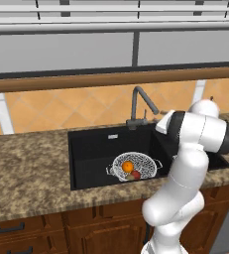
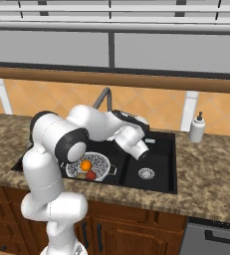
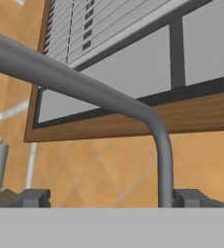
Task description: Put the colander in the sink, put the kiwi, orange, apple in the colander, and turn on the sink faucet and pour water over the colander.
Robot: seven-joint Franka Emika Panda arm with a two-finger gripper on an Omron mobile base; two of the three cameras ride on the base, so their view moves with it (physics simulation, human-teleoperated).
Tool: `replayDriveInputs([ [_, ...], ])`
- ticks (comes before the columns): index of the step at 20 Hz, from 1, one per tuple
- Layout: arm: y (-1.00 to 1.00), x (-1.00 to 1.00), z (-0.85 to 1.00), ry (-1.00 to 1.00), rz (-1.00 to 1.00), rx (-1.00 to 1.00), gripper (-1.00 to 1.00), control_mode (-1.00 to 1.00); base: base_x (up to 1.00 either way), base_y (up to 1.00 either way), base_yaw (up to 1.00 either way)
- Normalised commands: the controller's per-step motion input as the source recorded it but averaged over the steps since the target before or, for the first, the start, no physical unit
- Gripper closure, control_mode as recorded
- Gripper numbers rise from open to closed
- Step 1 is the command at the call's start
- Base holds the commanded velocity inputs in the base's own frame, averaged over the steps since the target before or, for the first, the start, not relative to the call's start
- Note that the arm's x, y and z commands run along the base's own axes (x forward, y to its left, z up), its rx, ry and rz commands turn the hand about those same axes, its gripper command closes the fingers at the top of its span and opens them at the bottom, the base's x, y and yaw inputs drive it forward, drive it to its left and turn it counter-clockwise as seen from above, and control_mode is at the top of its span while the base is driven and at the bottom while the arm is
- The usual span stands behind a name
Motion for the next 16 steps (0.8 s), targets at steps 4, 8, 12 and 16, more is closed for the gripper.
replayDriveInputs([
  [4,0.06,0.21,0.0,-0.01,0.0,0.0,-1.0,-1.0,0.0,0.0,0.0],
  [8,0.09,0.17,0.0,0.0,0.0,0.0,-1.0,-1.0,0.0,0.0,0.0],
  [12,0.11,0.21,0.0,0.0,0.0,0.0,-1.0,-1.0,0.0,0.0,0.0],
  [16,0.05,0.19,-0.02,0.0,-0.01,0.0,-1.0,-1.0,0.0,0.0,0.0],
])
